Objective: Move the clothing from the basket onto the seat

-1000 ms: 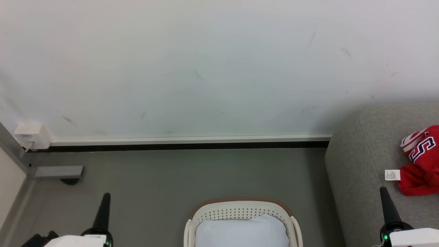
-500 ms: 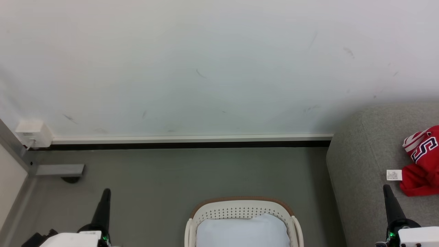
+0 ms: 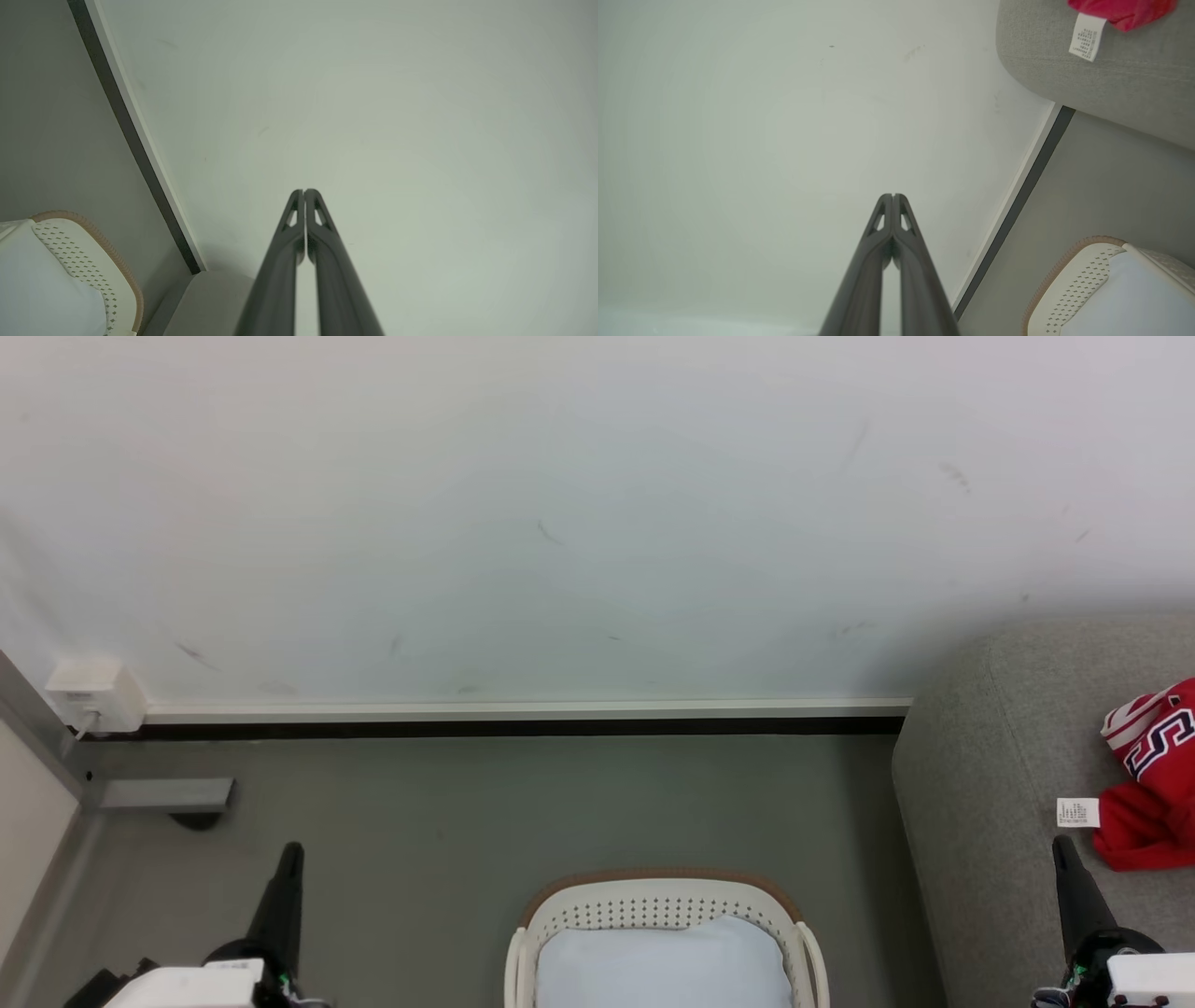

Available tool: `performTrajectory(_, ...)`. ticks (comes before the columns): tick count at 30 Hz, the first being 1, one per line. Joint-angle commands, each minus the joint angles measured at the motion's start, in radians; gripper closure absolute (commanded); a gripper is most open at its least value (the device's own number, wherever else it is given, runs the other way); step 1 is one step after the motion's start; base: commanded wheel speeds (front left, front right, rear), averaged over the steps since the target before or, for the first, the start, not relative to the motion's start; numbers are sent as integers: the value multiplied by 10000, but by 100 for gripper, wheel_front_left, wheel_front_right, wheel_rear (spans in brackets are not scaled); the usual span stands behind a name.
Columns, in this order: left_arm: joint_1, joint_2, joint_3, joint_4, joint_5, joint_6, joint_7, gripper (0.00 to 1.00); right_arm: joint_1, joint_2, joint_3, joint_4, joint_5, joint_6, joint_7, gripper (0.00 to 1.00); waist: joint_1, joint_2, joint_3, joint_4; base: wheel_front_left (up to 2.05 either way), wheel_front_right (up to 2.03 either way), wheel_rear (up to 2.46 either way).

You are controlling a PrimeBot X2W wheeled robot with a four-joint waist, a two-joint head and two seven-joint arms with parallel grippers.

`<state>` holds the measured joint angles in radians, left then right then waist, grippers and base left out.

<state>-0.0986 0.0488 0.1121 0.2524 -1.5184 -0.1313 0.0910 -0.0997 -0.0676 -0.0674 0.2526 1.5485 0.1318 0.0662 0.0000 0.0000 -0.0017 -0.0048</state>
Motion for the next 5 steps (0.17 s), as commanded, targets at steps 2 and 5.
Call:
performTrajectory(2,-129,32,26,-46,-262,9,69,100,-117,-64,-74,-84,224,-19,84,100,0,0,6,7,0,0,0)
performTrajectory(5,-135,30,29,-53,-489,10,137,100,-122,-61,-122,-92,438,-19,148,100,0,0,15,18,0,0,0)
